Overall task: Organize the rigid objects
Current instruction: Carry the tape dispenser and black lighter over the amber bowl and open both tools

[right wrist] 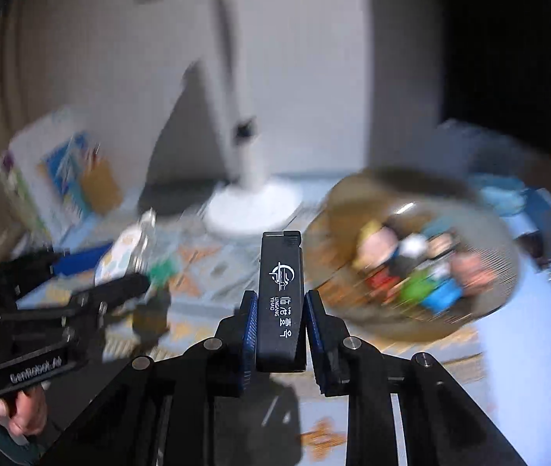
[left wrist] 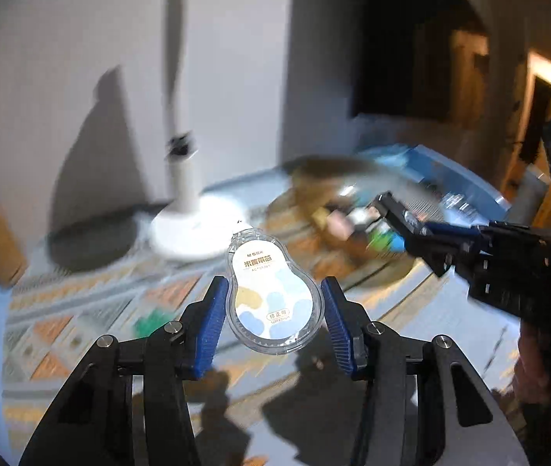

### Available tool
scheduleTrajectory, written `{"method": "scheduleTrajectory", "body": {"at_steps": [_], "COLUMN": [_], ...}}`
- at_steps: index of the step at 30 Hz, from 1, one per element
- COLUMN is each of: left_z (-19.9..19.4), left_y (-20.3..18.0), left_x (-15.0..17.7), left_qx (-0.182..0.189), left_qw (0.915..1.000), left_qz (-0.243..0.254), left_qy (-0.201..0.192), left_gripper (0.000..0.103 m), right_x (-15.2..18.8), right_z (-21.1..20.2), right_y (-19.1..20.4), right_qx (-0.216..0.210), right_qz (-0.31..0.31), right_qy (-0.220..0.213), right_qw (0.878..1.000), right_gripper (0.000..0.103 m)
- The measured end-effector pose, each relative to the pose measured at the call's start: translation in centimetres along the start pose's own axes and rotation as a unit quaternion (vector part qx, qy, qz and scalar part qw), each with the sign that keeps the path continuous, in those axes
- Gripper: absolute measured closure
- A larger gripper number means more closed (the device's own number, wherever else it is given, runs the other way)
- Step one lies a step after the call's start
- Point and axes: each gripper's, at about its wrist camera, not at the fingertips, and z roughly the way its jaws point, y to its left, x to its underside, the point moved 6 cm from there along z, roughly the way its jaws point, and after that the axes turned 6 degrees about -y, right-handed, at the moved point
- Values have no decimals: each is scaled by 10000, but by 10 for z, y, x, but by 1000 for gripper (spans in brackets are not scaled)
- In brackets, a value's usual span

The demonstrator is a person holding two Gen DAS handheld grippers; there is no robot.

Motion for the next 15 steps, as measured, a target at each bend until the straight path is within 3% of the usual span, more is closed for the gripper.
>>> {"method": "scheduleTrajectory", "body": {"at_steps": [5,9,12,15], "left_z": [36,89,137,176], "left_y": [-42,-71,-85,-97], "left_x": [-56,-92,-99,-90], "left_qx": [471,674,864,980], "left_qw": [9987,9977,9959,9935], "left_qz": [83,5,-171,-340], "left_qy": [-188,-119,199,472], "left_gripper": [57,57,57,57], "right_x": [-52,-77,-83,-74], "right_z": [-26,-19,-1,30], "right_y": [-82,-143,-177,-200], "right_qx": [626,940,1146,1205], "right_qz": [523,993,1211,1318], "right_qy": [-422,-467,-357,23], "right_qw": [9958,9895,9854,9839], "right_gripper": [79,79,79,79]}}
